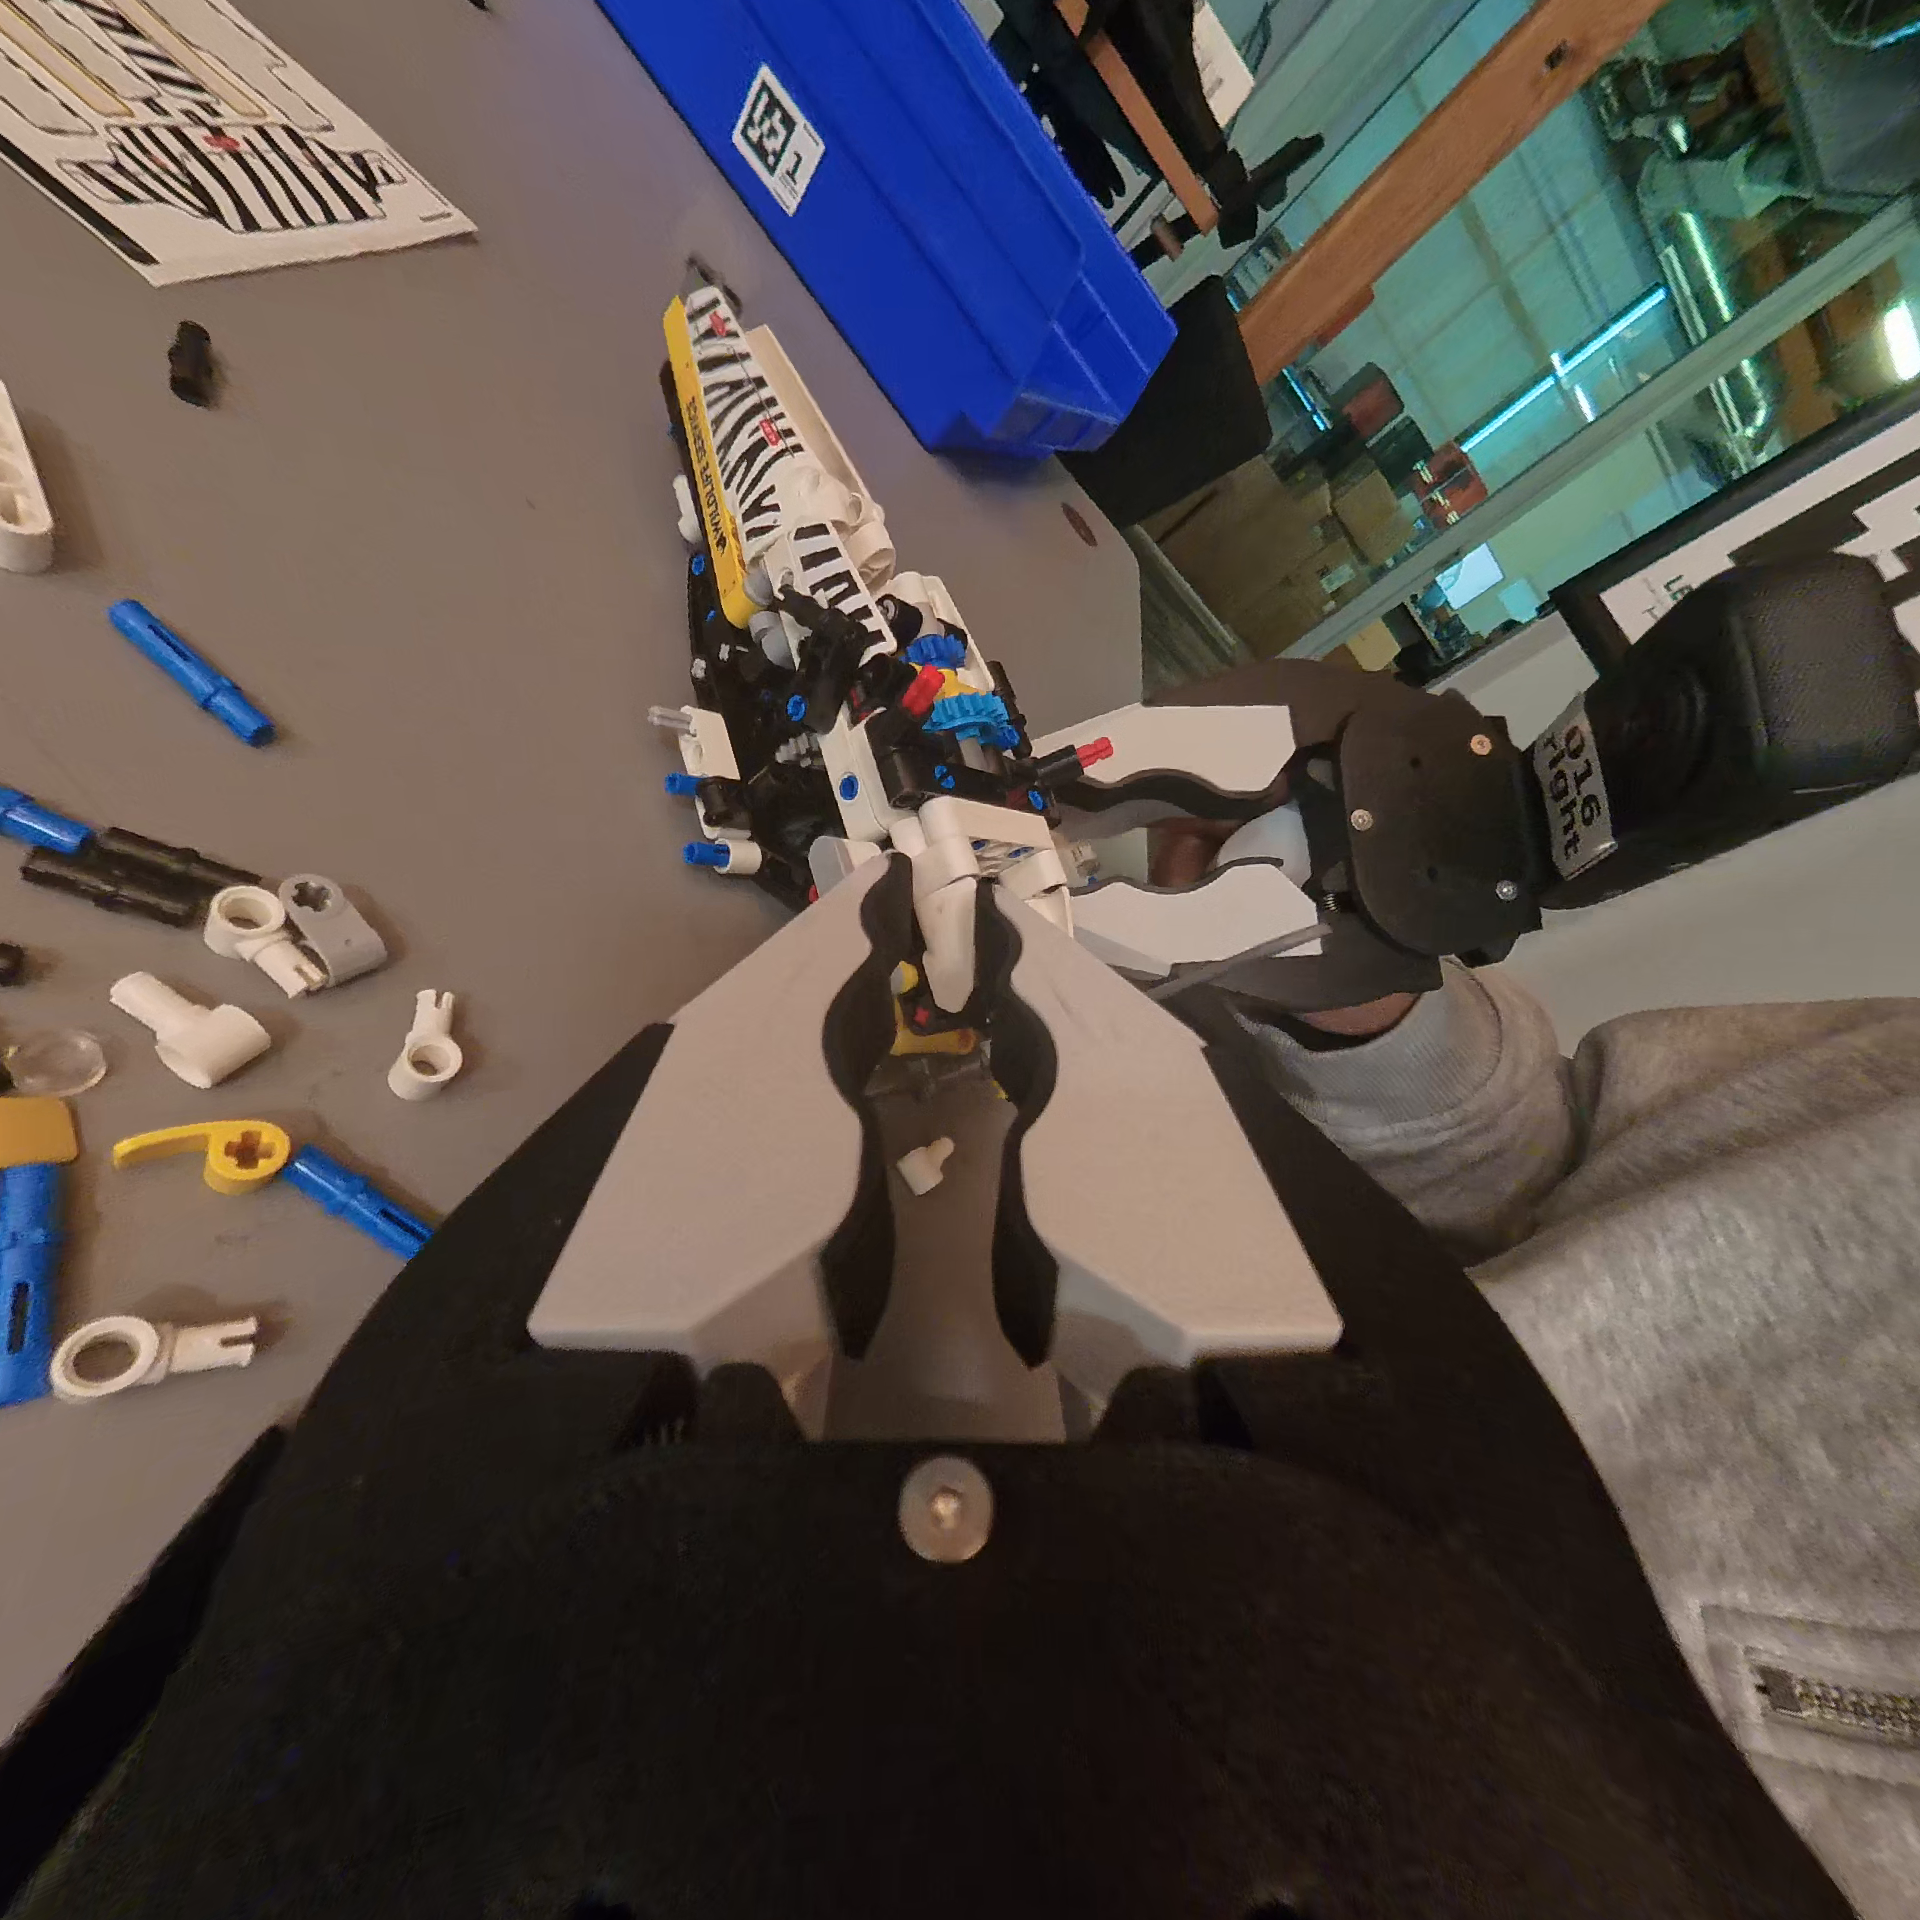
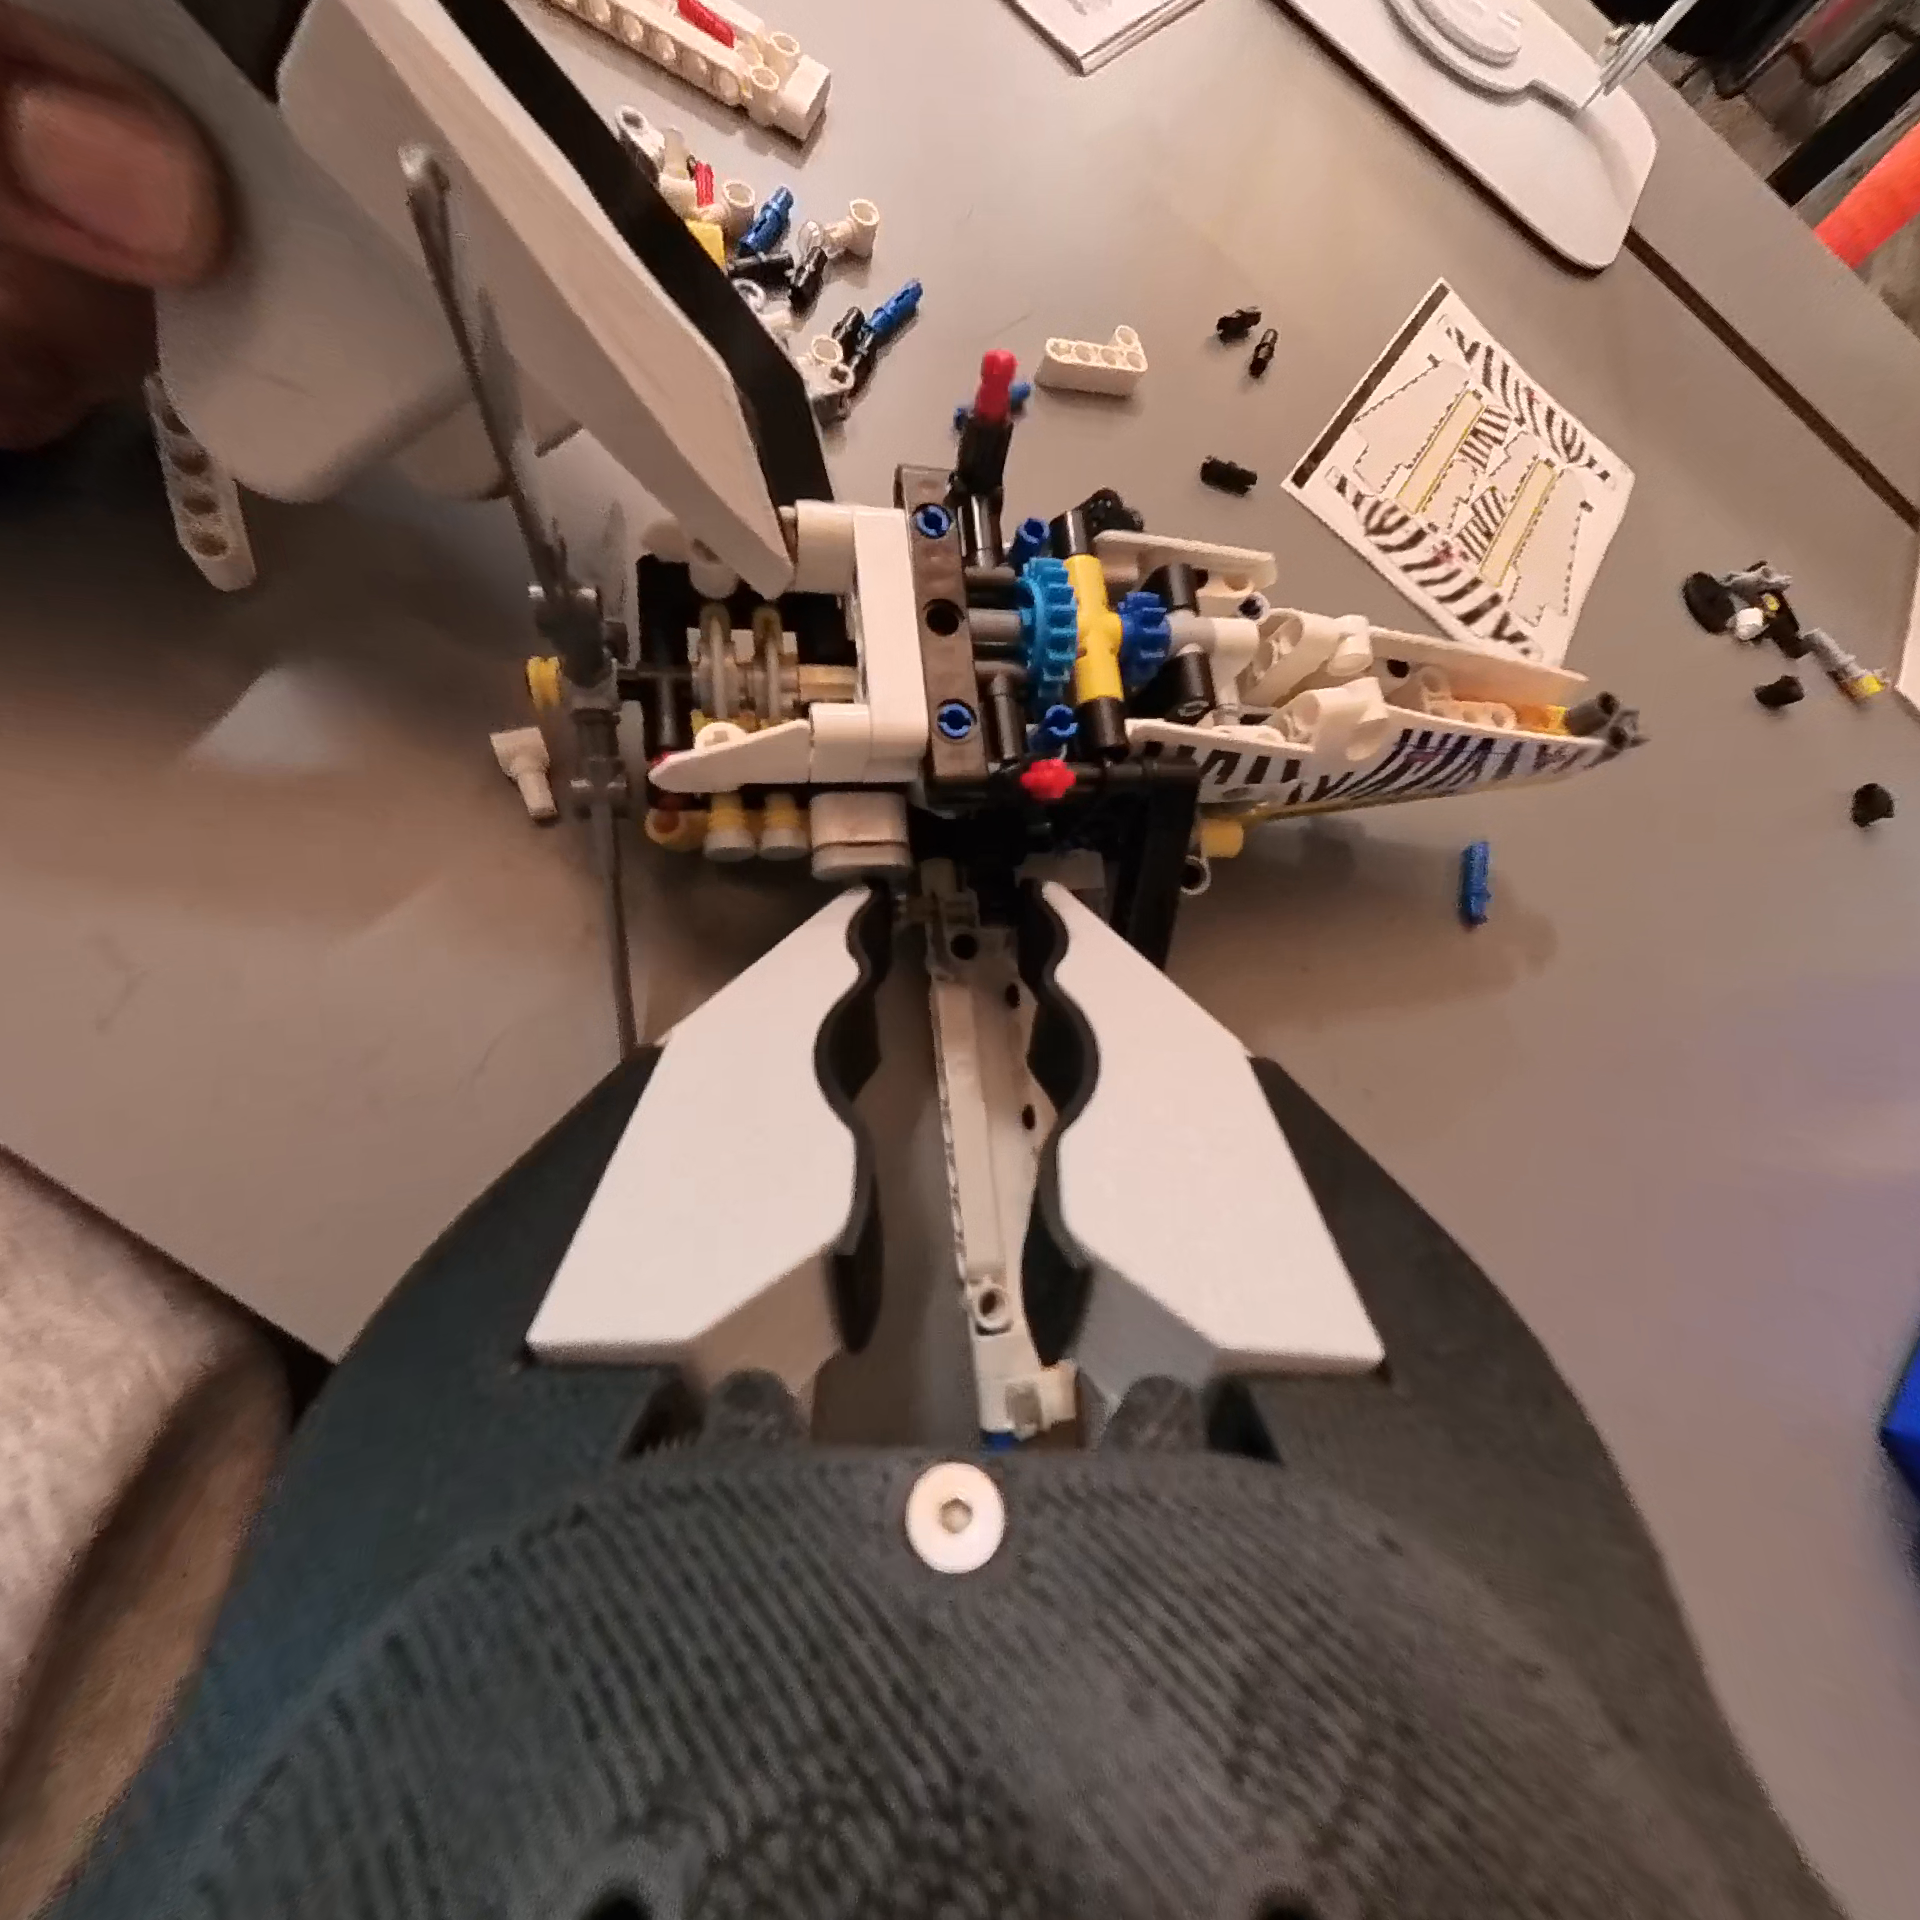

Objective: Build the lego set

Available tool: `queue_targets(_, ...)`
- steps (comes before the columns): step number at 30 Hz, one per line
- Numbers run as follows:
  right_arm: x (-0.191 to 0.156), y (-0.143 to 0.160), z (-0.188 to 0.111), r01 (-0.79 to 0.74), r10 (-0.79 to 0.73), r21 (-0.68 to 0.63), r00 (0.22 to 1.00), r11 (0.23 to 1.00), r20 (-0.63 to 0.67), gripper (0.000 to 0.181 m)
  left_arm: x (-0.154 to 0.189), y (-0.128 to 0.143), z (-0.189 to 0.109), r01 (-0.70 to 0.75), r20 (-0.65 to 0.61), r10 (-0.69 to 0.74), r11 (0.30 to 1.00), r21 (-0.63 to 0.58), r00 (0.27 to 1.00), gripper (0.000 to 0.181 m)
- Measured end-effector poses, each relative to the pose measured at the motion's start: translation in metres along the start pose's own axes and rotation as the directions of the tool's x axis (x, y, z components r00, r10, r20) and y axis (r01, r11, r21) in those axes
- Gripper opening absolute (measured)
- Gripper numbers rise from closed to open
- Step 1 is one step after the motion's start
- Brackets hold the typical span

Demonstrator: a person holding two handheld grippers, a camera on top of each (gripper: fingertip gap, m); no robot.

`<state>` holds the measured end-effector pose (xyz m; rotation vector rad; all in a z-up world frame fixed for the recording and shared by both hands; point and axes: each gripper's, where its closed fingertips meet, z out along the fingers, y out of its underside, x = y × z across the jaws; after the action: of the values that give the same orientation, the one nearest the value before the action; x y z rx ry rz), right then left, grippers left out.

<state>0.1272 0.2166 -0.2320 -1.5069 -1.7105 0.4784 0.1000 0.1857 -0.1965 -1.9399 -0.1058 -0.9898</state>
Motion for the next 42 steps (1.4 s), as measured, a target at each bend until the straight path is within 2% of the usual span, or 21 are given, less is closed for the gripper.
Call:
queue_targets(4, -0.003, -0.003, -0.002, 0.017, -0.017, 0.030, 1.000, 0.999, 0.012, 0.025, -0.003, -0.003, -0.002, 0.008, 0.012, -0.008, 1.000, 0.018, 1.000, 0.010)
queue_targets(7, -0.011, -0.008, -0.012, 0.001, -0.005, 0.067, 0.998, 0.998, 0.063, 0.041, -0.004, -0.005, -0.003, 0.002, 0.021, -0.003, 1.000, 0.025, 1.000, 0.009)
queue_targets(9, -0.011, -0.010, -0.020, -0.016, 0.010, 0.093, 0.998, 0.996, 0.067, 0.042, -0.004, -0.004, -0.003, 0.000, 0.020, -0.001, 1.000, 0.025, 1.000, 0.009)
queue_targets(15, 0.003, -0.010, -0.037, -0.102, 0.093, 0.191, 0.994, 0.976, 0.058, 0.052, -0.006, -0.006, -0.004, -0.003, 0.029, 0.002, 0.999, 0.032, 1.000, 0.009)
queue_targets(24, 0.045, 0.017, -0.041, -0.243, 0.242, 0.156, 0.970, 0.957, 0.027, 0.073, -0.003, -0.014, -0.009, -0.006, 0.004, 0.006, 0.996, 0.088, 1.000, 0.010)
queue_targets(27, 0.024, 0.005, -0.037, -0.314, 0.294, 0.174, 0.947, 0.933, 0.132, 0.090, -0.003, -0.012, -0.007, -0.013, 0.007, 0.012, 0.997, 0.074, 1.000, 0.012)
queue_targets(28, 0.014, 0.000, -0.034, -0.319, 0.293, 0.182, 0.943, 0.930, 0.156, 0.091, -0.003, -0.011, -0.006, -0.015, 0.005, 0.015, 0.997, 0.069, 1.000, 0.012)
queue_targets(30, 0.002, 0.000, -0.025, -0.271, 0.250, 0.156, 0.958, 0.950, 0.144, 0.087, -0.003, -0.010, -0.006, -0.015, 0.003, 0.015, 0.998, 0.065, 1.000, 0.012)
queue_targets(33, 0.002, 0.006, -0.012, -0.190, 0.179, 0.091, 0.977, 0.977, 0.118, 0.080, -0.004, -0.011, -0.006, -0.002, -0.002, 0.002, 0.998, 0.070, 1.000, 0.012)
queue_targets(38, -0.005, -0.008, -0.013, -0.260, 0.203, 0.103, 0.900, 0.960, 0.385, 0.062, -0.004, -0.009, -0.004, 0.002, 0.001, -0.002, 0.999, 0.054, 1.000, 0.009)
queue_targets(42, -0.002, -0.009, -0.009, -0.301, 0.241, 0.073, 0.868, 0.951, 0.435, 0.051, -0.005, -0.009, -0.004, 0.038, -0.020, -0.037, 0.998, 0.052, 0.999, 0.009)
